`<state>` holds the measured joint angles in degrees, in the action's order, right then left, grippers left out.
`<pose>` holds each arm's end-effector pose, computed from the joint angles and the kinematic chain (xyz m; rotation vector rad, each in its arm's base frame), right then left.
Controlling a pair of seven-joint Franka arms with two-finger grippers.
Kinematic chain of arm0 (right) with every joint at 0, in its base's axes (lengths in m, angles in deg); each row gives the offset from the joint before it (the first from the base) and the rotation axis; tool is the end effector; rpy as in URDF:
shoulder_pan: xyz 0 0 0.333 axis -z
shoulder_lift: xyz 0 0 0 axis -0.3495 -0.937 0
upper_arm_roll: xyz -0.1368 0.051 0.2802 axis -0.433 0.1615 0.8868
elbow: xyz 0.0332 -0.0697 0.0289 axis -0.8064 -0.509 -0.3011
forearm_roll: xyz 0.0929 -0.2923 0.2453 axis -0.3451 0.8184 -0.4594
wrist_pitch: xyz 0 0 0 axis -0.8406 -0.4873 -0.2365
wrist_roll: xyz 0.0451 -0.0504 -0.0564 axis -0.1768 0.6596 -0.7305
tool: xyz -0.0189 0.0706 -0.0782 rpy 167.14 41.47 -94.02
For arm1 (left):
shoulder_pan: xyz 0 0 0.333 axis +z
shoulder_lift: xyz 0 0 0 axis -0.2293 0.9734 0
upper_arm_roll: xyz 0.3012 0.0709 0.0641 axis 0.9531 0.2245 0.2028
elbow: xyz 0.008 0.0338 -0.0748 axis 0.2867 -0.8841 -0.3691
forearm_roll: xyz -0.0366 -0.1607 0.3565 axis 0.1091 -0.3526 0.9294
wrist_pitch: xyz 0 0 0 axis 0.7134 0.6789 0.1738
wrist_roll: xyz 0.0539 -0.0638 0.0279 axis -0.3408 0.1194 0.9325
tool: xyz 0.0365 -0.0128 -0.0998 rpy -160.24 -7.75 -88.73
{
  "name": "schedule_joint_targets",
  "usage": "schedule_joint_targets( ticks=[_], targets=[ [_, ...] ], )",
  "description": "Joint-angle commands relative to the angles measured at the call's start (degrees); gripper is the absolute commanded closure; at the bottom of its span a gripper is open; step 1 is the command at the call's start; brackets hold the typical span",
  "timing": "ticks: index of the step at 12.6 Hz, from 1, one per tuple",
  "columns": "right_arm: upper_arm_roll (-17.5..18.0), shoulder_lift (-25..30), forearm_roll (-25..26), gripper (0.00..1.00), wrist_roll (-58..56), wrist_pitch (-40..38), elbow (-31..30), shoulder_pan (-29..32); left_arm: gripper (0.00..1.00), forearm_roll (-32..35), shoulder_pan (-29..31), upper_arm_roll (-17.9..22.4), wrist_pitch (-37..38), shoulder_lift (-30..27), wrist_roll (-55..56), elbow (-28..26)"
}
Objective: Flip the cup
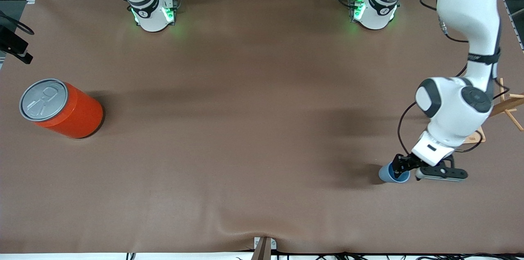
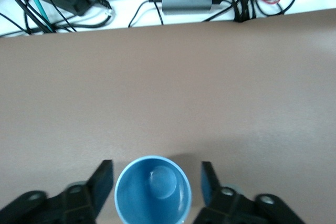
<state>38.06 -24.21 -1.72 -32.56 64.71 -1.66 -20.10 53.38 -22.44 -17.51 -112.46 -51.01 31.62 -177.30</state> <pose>0.5252 -0.0332 0.6936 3.0927 -0.1376 0.1107 0.6957 -0.0585 0.3495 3.0101 -0.1604 0.6362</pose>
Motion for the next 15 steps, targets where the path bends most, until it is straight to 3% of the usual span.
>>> schedule_joint_targets(
  ticks=[1, 4, 7, 11, 15],
  targets=[
    [1.53, 0.55, 0.16, 0.0, -0.62, -0.61, 0.15, 2.02, 0.0, 1.43, 1.09, 0.29, 8.37, -7.31, -0.49, -1.64],
    [1.44, 0.37, 0.16, 0.0, -0.79, -0.26, 0.15, 2.28, 0.0, 5.09, 5.22, 0.29, 27.84, -17.67, -0.67, -1.64],
    [1.61, -0.5, 0.51, 0.0, -0.88, -0.69, 0.06, 2.37, 0.0, 11.09, 5.4, 0.38, 43.43, -25.6, 0.21, -1.38],
    [4.33, -0.86, 0.77, 0.0, -0.53, -0.87, -0.46, 2.37, 0.0, 11.19, 7.5, -1.11, 54.16, -26.33, -1.8, 6.07],
    [4.25, -0.86, 0.78, 0.0, -0.71, -0.79, -0.47, 2.02, 0.0, 11.7, 9.79, -8.04, 60.41, -26.58, -2.16, 11.0]
  ],
)
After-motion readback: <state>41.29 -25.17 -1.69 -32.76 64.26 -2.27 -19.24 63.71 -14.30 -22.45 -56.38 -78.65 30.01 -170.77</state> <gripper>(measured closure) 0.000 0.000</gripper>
